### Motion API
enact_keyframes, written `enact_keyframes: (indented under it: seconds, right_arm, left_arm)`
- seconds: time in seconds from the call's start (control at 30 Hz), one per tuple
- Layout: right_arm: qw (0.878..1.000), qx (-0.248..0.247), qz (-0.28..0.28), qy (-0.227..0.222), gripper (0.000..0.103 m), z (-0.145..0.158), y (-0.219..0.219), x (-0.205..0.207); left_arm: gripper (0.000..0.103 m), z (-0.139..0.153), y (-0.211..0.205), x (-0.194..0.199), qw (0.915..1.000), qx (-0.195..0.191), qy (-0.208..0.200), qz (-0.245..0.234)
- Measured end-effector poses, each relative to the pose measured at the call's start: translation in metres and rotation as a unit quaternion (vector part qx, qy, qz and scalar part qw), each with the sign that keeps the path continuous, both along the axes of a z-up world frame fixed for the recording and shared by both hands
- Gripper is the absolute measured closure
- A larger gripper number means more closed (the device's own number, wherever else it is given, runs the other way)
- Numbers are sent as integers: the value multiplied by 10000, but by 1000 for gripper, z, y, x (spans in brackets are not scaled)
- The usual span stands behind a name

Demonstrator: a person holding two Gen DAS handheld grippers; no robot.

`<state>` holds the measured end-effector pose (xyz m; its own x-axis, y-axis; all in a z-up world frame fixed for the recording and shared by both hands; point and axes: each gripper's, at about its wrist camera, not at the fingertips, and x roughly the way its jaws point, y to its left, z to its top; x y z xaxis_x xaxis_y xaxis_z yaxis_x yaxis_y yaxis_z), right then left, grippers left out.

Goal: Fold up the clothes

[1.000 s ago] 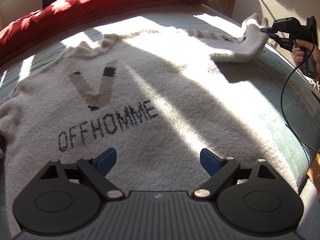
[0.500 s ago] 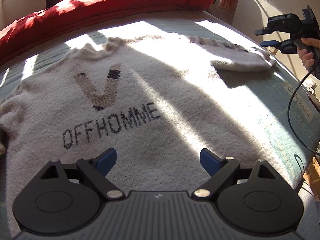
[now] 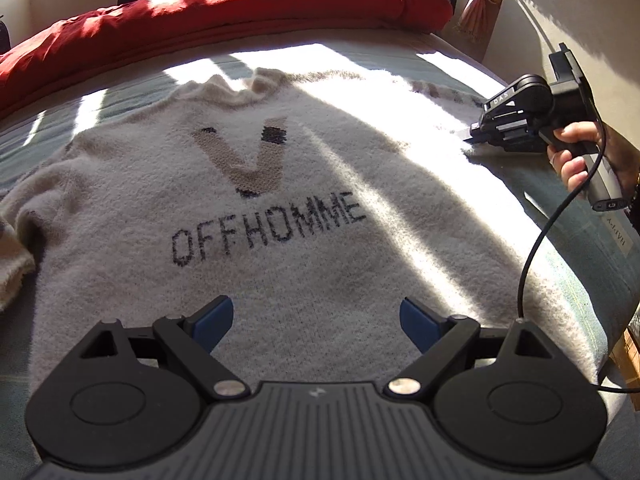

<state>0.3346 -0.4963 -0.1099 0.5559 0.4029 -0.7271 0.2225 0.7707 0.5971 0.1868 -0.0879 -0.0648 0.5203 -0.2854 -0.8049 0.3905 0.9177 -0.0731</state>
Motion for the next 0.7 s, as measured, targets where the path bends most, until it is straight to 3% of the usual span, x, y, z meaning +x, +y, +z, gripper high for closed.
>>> enact_keyframes:
  seconds: [0.07,0.1,0.13,0.2,0.37,0.5,0.6,0.7]
  right_arm:
    - [9996,-177,-232,-36,102,10,-9,-8]
    - [9991,-269,-315,-80,91,18,-11,-11]
    - [9989,-307,-291,-185,70,27,-10,-12]
    - [9982,-385,-126,-434,62,41,-3,-11]
    - [9986,-414,49,-330,61,29,-2,8]
    - [9992,-227,-203,-256,62,13,-49,-2]
    - [9960,-496,-705,-218,62,10,-106,-22]
    - [9907,-670,-1165,-210,75,17,-138,-31]
  left_arm:
    - [13,-4,3,1,10000,45,-6,14]
    - [13,-5,4,2,10000,37,1,26]
    - [13,-7,5,3,10000,12,22,45]
    - [13,-10,6,5,9999,-15,73,96]
    - [13,-17,9,7,9996,53,196,209]
    - [13,-22,14,9,9990,182,278,291]
    - [12,-26,15,14,9986,233,296,365]
    - [11,-27,14,18,9983,273,288,428]
